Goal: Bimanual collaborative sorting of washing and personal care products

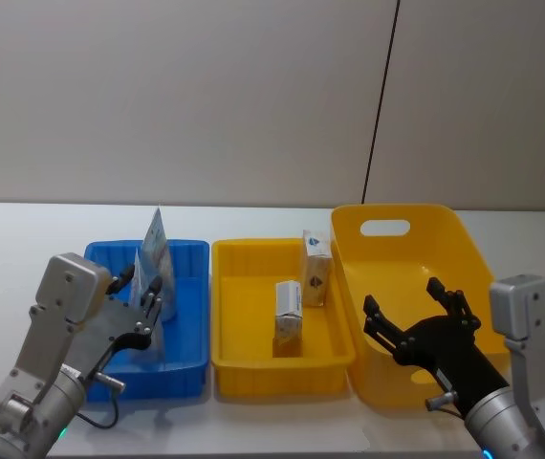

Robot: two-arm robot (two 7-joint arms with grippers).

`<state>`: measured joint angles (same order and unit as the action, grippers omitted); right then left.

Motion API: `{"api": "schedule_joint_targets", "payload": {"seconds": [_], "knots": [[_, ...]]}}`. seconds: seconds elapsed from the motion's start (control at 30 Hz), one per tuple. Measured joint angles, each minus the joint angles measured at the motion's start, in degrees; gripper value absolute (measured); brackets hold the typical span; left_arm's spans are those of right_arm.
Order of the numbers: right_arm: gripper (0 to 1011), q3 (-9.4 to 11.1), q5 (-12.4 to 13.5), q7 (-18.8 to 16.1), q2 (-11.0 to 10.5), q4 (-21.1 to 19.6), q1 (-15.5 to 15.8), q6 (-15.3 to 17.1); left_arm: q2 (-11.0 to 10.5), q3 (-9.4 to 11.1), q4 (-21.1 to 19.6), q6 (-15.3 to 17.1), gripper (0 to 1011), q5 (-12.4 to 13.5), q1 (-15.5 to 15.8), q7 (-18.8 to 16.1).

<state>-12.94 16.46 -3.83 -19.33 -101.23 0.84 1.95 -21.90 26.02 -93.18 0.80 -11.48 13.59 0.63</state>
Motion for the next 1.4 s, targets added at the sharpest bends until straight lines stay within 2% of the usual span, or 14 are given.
{"api": "schedule_joint_targets", "payload": {"seconds": [0.6, 0.77, 1.0, 1.4], "knots": [[1003, 0.00, -0.03, 0.00, 0.03, 0.00, -0.05, 0.03, 0.00, 0.00, 0.00, 0.00, 351, 0.00, 0.00, 0.00], [1003, -0.27, -0.29, -0.04, 0.22, 0.16, -0.66, 0.89, 0.00, 0.00, 0.00, 0.00, 351, 0.00, 0.00, 0.00], [1003, -0.69, -0.68, 0.89, 1.33, 0.30, -2.40, 4.93, 0.00, 0.00, 0.00, 0.00, 351, 0.00, 0.00, 0.00], [1003, -2.40, -2.44, 5.92, 5.14, 1.87, -8.05, 18.26, 0.00, 0.00, 0.00, 0.00, 351, 0.00, 0.00, 0.00]]}}
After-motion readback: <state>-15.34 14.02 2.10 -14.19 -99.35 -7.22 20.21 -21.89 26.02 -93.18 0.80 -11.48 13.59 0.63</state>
